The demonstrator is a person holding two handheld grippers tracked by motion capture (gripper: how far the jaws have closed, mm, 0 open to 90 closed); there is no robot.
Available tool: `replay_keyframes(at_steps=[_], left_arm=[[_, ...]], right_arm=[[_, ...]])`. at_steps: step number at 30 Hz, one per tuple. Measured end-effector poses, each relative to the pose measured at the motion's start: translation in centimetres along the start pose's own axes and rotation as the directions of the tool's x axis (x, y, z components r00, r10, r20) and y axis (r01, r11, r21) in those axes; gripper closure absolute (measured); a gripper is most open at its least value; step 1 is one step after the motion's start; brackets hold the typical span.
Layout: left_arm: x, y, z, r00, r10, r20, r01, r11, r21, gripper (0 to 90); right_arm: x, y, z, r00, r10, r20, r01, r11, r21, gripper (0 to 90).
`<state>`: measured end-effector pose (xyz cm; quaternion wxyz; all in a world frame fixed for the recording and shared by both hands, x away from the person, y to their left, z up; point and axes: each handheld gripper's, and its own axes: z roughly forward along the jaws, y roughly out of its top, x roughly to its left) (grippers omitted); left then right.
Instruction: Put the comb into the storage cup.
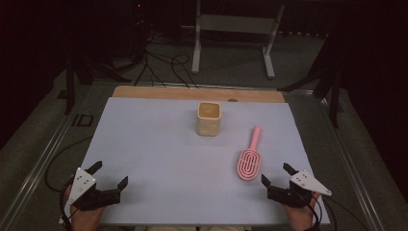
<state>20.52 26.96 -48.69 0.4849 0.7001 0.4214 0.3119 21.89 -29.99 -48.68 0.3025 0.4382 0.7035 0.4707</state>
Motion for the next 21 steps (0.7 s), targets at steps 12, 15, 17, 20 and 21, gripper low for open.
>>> replay_keyframes(at_steps=[12, 15, 17, 20, 21], left_arm=[[0.10, -0.15, 0.01, 0.9998, -0.008, -0.017, 0.008, 1.0000, -0.003, 0.1], [0.06, -0.18, 0.08, 0.9998, -0.009, -0.017, 0.009, 1.0000, -0.003, 0.1], [0.03, -0.20, 0.14, 0.9998, -0.008, -0.016, 0.008, 1.0000, 0.002, 0.1], [-0.04, -0.22, 0.18, 0.9998, -0.006, -0.017, 0.007, 1.0000, 0.004, 0.2], [-0.03, -0.24, 0.18, 0.9998, -0.007, -0.017, 0.007, 1.0000, 0.003, 0.2]], right_arm=[[0.39, 0.10, 0.34, 1.0000, -0.005, -0.006, 0.005, 0.9999, 0.009, 8.7], [0.46, 0.11, 0.43, 0.9999, -0.008, -0.007, 0.008, 0.9999, 0.014, 8.7], [0.52, 0.14, 0.50, 0.9999, -0.010, -0.009, 0.010, 0.9998, 0.018, 8.7], [0.59, 0.25, 0.73, 0.9998, -0.001, -0.022, 0.002, 0.9998, 0.022, 8.7], [0.63, 0.30, 0.80, 0.9998, 0.000, -0.021, 0.000, 0.9997, 0.024, 8.7]])
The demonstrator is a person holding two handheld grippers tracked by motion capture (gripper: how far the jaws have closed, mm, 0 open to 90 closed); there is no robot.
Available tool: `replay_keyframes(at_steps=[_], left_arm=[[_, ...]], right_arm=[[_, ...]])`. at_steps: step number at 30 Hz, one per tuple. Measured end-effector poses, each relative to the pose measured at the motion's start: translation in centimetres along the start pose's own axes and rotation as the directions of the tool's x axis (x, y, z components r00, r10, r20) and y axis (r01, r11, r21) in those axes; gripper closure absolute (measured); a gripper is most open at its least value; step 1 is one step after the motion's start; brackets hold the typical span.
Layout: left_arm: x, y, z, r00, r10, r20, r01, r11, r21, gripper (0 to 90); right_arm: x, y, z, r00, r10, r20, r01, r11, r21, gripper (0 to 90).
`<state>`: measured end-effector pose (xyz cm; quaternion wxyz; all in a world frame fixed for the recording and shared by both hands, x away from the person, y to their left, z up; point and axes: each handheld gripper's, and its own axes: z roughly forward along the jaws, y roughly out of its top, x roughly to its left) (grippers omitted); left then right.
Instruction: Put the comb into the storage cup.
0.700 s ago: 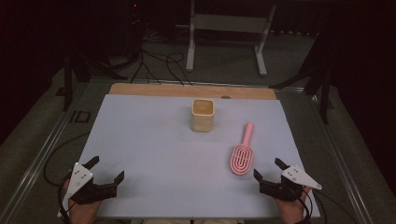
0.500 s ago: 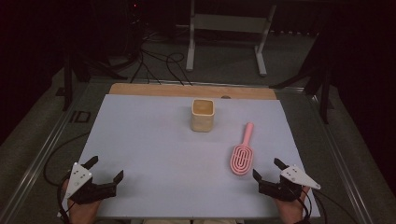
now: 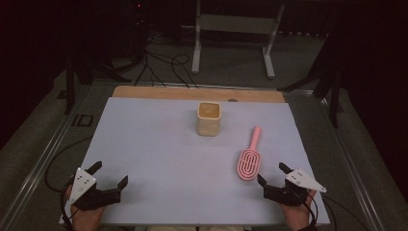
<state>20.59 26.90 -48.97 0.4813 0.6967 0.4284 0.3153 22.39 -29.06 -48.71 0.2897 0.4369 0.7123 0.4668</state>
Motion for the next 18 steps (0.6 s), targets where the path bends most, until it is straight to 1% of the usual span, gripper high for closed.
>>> replay_keyframes(at_steps=[3, 6, 7, 8, 10, 11, 12, 13, 14, 15, 17, 18], left_arm=[[0.0, 0.0, 0.0, 1.0000, 0.000, -0.001, 0.000, 1.0000, 0.000, 0.4], [0.1, 0.0, -0.1, 0.9999, -0.010, -0.006, 0.010, 0.9999, -0.007, 0.5], [0.2, -0.1, -0.1, 0.9999, -0.011, -0.008, 0.011, 0.9999, -0.007, 0.6], [0.2, -0.1, -0.1, 0.9999, -0.011, -0.008, 0.011, 0.9999, -0.007, 0.6], [0.2, -0.1, -0.2, 0.9998, -0.014, -0.011, 0.014, 0.9999, -0.009, 0.6], [0.2, -0.1, -0.2, 0.9998, -0.016, -0.011, 0.016, 0.9998, -0.010, 0.7], [0.2, -0.1, -0.2, 0.9998, -0.016, -0.011, 0.016, 0.9998, -0.010, 0.7], [0.3, -0.1, -0.2, 0.9998, -0.016, -0.011, 0.016, 0.9998, -0.010, 0.7], [0.3, -0.1, -0.2, 0.9998, -0.016, -0.011, 0.016, 0.9998, -0.010, 0.8], [0.2, -0.1, -0.2, 0.9998, -0.016, -0.012, 0.016, 0.9998, -0.012, 0.8], [0.2, -0.1, -0.2, 0.9998, -0.017, -0.012, 0.017, 0.9998, -0.013, 0.8], [0.2, -0.1, -0.2, 0.9998, -0.017, -0.012, 0.017, 0.9998, -0.013, 0.9]], right_arm=[[0.0, 0.1, 0.1, 1.0000, -0.003, -0.001, 0.003, 1.0000, 0.000, 8.7], [-0.2, 0.5, 0.3, 1.0000, 0.004, -0.007, -0.004, 0.9999, 0.015, 10.5], [-0.2, 0.6, 0.3, 0.9999, 0.010, -0.007, -0.009, 0.9997, 0.022, 12.5], [-0.2, 0.6, 0.3, 0.9999, 0.010, -0.007, -0.009, 0.9997, 0.022, 12.5], [-0.4, 0.9, 0.5, 0.9999, 0.003, -0.010, -0.002, 0.9995, 0.033, 16.0], [-0.4, 1.0, 0.5, 1.0000, 0.001, -0.009, -0.001, 0.9991, 0.041, 19.3], [-0.4, 1.0, 0.5, 1.0000, 0.001, -0.009, -0.001, 0.9991, 0.041, 19.3], [-0.5, 1.1, 0.7, 0.9999, 0.002, -0.015, -0.001, 0.9987, 0.051, 27.2], [-0.6, 1.1, 0.8, 0.9997, -0.006, -0.023, 0.007, 0.9983, 0.058, 30.9], [-0.6, 1.2, 0.9, 0.9995, -0.016, -0.027, 0.018, 0.9971, 0.074, 37.6], [-0.6, 1.1, 1.2, 0.9997, -0.025, -0.001, 0.025, 0.9963, 0.083, 47.7], [-0.6, 1.1, 1.2, 0.9997, -0.025, -0.001, 0.025, 0.9963, 0.083, 47.7]])
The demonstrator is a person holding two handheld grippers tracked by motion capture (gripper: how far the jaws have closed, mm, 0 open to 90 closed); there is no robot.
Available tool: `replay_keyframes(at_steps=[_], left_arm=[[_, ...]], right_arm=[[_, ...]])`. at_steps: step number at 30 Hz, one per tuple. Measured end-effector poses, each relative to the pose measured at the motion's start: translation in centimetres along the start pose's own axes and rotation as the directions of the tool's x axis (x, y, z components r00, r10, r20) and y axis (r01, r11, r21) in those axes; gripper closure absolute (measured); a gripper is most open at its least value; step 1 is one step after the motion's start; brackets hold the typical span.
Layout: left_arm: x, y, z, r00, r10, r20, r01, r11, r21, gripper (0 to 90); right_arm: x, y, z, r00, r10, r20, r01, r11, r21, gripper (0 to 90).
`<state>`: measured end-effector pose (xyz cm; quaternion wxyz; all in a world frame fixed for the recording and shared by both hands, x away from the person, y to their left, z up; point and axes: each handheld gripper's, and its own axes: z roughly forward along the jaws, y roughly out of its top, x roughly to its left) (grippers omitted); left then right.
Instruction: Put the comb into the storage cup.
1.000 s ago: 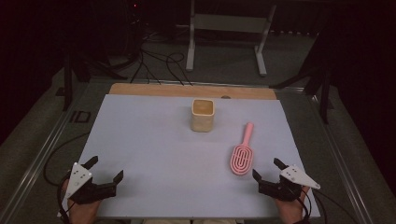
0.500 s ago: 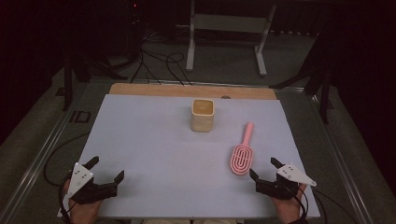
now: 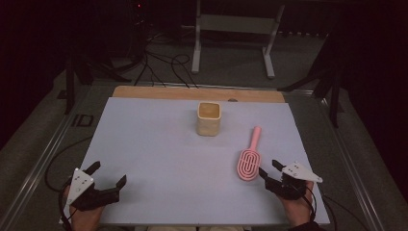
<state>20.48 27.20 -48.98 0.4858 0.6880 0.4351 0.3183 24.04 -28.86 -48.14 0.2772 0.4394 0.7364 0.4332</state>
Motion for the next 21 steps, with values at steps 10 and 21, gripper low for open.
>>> replay_keyframes(at_steps=[10, 21], left_arm=[[0.0, 0.0, 0.0, 1.0000, -0.002, -0.001, 0.002, 1.0000, -0.005, 1.2], [-0.1, 0.0, -0.1, 1.0000, 0.006, -0.003, -0.006, 1.0000, -0.004, 2.1]], right_arm=[[0.2, -0.1, 1.3, 0.9965, -0.083, 0.011, 0.082, 0.9917, 0.099, 89.1], [0.7, -0.7, 2.2, 0.9927, -0.119, -0.019, 0.121, 0.9746, 0.189, 89.6]])
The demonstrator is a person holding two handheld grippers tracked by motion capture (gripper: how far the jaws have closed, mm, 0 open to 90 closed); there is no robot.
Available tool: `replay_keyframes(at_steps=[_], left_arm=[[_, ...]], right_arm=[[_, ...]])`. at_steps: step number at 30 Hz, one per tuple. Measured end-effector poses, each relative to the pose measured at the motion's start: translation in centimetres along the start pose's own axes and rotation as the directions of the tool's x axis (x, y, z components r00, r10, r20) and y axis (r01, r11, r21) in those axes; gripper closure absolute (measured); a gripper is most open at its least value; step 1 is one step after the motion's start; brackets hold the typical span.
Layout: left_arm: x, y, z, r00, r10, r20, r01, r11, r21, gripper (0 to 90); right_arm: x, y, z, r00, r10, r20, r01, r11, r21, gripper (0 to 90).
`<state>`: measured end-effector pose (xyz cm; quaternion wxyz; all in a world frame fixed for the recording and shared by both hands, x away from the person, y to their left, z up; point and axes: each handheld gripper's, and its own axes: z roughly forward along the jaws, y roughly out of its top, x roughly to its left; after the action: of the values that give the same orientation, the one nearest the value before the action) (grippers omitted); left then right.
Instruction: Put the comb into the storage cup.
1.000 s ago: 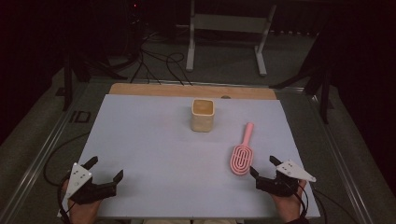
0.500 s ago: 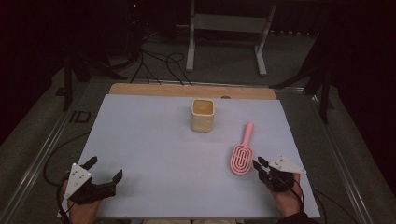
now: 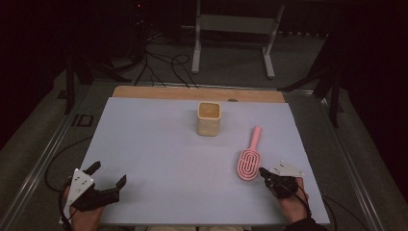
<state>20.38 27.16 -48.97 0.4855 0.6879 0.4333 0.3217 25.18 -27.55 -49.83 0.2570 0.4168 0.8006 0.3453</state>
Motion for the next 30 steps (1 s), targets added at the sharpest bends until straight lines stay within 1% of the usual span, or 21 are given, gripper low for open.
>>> replay_keyframes(at_steps=[3, 4, 9, 12, 13, 14, 17, 18, 20, 21, 22, 27, 28, 29, 30], left_arm=[[0.0, 0.0, 0.0, 1.0000, 0.000, 0.000, 0.000, 1.0000, -0.001, 2.3], [0.0, 0.0, 0.0, 1.0000, 0.000, 0.001, 0.000, 1.0000, -0.001, 2.4], [0.0, 0.0, 0.0, 1.0000, 0.001, 0.001, -0.001, 1.0000, 0.000, 2.6], [0.0, 0.0, 0.0, 1.0000, 0.001, -0.002, -0.001, 1.0000, -0.001, 2.7], [0.0, 0.0, 0.0, 1.0000, 0.001, -0.002, -0.001, 1.0000, -0.001, 2.8], [0.0, 0.0, 0.0, 1.0000, 0.000, -0.001, 0.000, 1.0000, -0.001, 2.8], [0.0, 0.0, 0.0, 1.0000, 0.001, -0.002, -0.001, 1.0000, 0.000, 2.9], [0.0, 0.0, 0.0, 1.0000, 0.000, -0.002, 0.000, 1.0000, -0.001, 3.0], [0.0, -0.1, 0.0, 1.0000, -0.001, -0.002, 0.001, 1.0000, -0.001, 3.0], [0.0, -0.1, 0.0, 1.0000, -0.001, -0.002, 0.001, 1.0000, -0.001, 3.0], [0.0, -0.1, 0.0, 1.0000, -0.001, -0.003, 0.001, 1.0000, -0.002, 3.0], [0.0, -0.1, 0.0, 1.0000, -0.001, -0.002, 0.001, 1.0000, -0.001, 3.1], [0.0, -0.1, 0.0, 1.0000, -0.001, -0.002, 0.001, 1.0000, -0.001, 3.1], [0.0, -0.1, 0.0, 1.0000, -0.001, -0.002, 0.001, 1.0000, -0.001, 3.1], [0.0, -0.1, 0.0, 1.0000, -0.001, -0.003, 0.001, 1.0000, -0.001, 3.1]], right_arm=[[0.2, 0.0, 0.1, 0.9999, -0.009, -0.008, 0.009, 0.9999, 0.007, 89.6], [0.4, 0.1, 0.2, 0.9998, -0.020, -0.008, 0.020, 0.9997, 0.011, 89.6], [0.7, 0.3, 0.4, 0.9993, -0.035, -0.017, 0.035, 0.9992, 0.018, 89.7], [1.3, 0.7, 0.7, 0.9978, -0.061, -0.027, 0.062, 0.9979, 0.021, 89.6], [1.3, 0.7, 0.7, 0.9978, -0.061, -0.027, 0.062, 0.9979, 0.021, 89.6], [1.6, 1.0, 0.9, 0.9963, -0.078, -0.034, 0.079, 0.9967, 0.020, 89.6], [2.0, 1.4, 1.1, 0.9951, -0.088, -0.045, 0.089, 0.9959, 0.019, 89.6], [2.3, 1.7, 1.4, 0.9933, -0.102, -0.053, 0.103, 0.9945, 0.017, 89.6], [2.7, 2.1, 1.8, 0.9913, -0.117, -0.062, 0.118, 0.9928, 0.020, 89.6], [2.7, 2.1, 1.8, 0.9913, -0.117, -0.062, 0.118, 0.9928, 0.020, 89.6], [3.1, 2.5, 2.2, 0.9899, -0.125, -0.067, 0.127, 0.9917, 0.021, 89.7], [3.8, 3.3, 3.0, 0.9886, -0.135, -0.066, 0.137, 0.9902, 0.027, 89.6], [3.9, 3.7, 3.4, 0.9876, -0.142, -0.066, 0.144, 0.9891, 0.030, 89.6], [3.9, 3.7, 3.4, 0.9876, -0.142, -0.066, 0.144, 0.9891, 0.030, 89.6], [4.2, 4.1, 3.9, 0.9884, -0.137, -0.066, 0.139, 0.9897, 0.033, 89.7]])
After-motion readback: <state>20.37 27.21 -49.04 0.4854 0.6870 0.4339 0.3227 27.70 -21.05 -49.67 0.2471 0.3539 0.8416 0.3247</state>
